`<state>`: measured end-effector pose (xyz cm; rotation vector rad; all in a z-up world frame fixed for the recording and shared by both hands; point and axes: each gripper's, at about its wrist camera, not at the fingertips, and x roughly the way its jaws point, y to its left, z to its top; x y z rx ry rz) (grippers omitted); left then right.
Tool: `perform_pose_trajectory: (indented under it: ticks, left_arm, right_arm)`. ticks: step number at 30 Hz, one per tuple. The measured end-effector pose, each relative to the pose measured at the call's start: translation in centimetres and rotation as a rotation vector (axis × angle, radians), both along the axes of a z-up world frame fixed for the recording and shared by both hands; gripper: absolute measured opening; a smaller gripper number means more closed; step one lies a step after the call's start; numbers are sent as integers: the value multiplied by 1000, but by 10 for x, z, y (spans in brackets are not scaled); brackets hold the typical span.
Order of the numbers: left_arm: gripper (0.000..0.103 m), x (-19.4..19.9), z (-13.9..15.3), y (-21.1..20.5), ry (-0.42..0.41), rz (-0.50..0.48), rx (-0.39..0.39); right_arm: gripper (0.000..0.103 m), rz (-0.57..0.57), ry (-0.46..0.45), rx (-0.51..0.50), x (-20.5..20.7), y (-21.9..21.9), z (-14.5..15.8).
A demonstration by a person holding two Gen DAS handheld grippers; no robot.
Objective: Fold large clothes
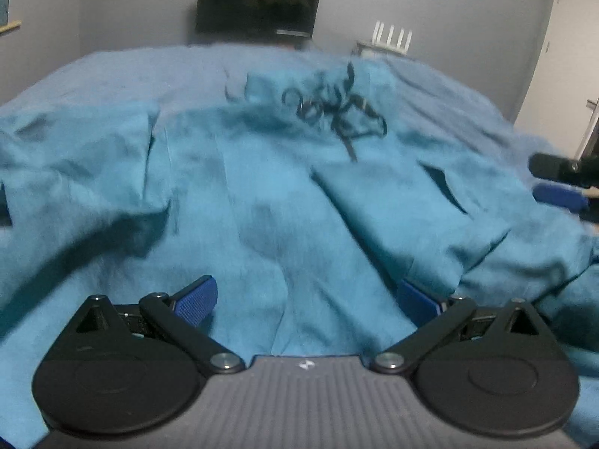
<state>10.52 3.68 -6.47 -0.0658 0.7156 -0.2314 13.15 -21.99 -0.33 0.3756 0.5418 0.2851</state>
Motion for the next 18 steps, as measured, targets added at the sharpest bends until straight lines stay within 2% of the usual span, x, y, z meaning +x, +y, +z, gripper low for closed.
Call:
perform_pose_trajectory:
  ticks: [4,6,9,13,15,18]
  left_arm:
    - [103,16,21,-31,-5,-80,62]
    - [103,24,34,-61,-26,-160,119]
    - [103,34,41,-111,-63,-296,200]
    - [103,49,28,-175,-50,-412,306]
    - [103,57,16,-198,-31,-433,347]
    - [101,70,-4,-218,3,-429,390]
  right_arm:
    - [78,-162,-20,58,-18,-52,-23]
    - [81,-232,-8,71,-20,-70,-30]
    - [84,-261,10,58,-16,-80,-44]
    - [90,-285,-15,-10,-11,-82,-53]
    - [98,-298,-41,-28,-12,-83,-54]
    - [101,-334,-92,-82,-21,-83,-49]
